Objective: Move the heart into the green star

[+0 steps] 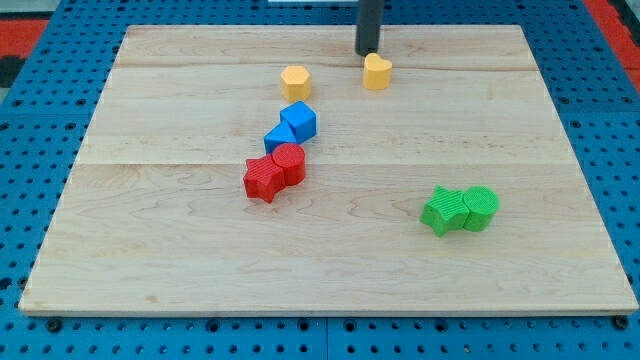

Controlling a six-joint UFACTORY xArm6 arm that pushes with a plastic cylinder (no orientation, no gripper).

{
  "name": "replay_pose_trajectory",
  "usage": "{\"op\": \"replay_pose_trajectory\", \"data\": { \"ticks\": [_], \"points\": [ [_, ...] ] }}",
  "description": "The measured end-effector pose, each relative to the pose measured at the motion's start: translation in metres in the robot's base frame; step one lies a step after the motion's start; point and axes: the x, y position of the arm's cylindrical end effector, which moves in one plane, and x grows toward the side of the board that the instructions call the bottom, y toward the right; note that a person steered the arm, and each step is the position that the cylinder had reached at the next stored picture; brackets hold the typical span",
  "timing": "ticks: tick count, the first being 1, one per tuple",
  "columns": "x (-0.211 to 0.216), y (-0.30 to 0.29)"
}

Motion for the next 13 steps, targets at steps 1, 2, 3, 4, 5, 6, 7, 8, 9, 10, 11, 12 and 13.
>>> {"op": "replay_pose_trajectory", "data": {
  "ticks": [1,2,3,4,5,6,7,8,9,10,11,12,13],
  "points": [
    [0.027,0.042],
    [0.066,0.068],
    [0.090,0.022],
    [0.082,0.001],
    [0.112,-0.013],
    [0.143,0.042],
    [0.126,0.035],
    [0.100,0.036],
    [0.134,0.058],
    [0.176,0.077],
    [0.134,0.078],
    [0.135,0.078],
    [0.157,0.078]
  ]
}}
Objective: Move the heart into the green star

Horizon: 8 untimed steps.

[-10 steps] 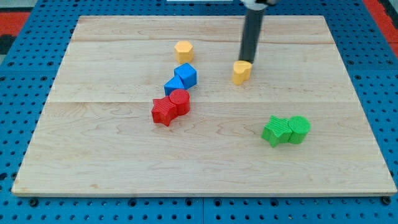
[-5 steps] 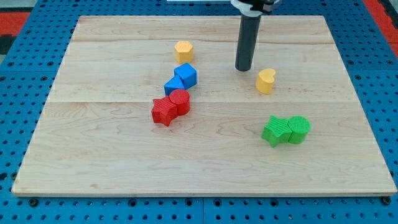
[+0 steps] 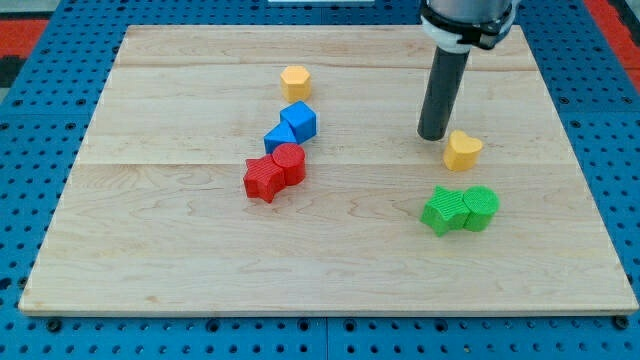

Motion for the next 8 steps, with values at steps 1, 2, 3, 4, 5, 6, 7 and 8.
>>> {"op": "replay_pose_trajectory", "data": {
  "ticks": [1,2,3,4,5,6,7,8],
  "points": [
    [-0.004,0.007],
    [-0.051,0.022],
    [-0.005,0.050],
    [0.022,0.029],
    [0.048,0.000],
    [0.047,0.001],
    [-0.011,0.032],
    [-0.098,0.032]
  ]
}}
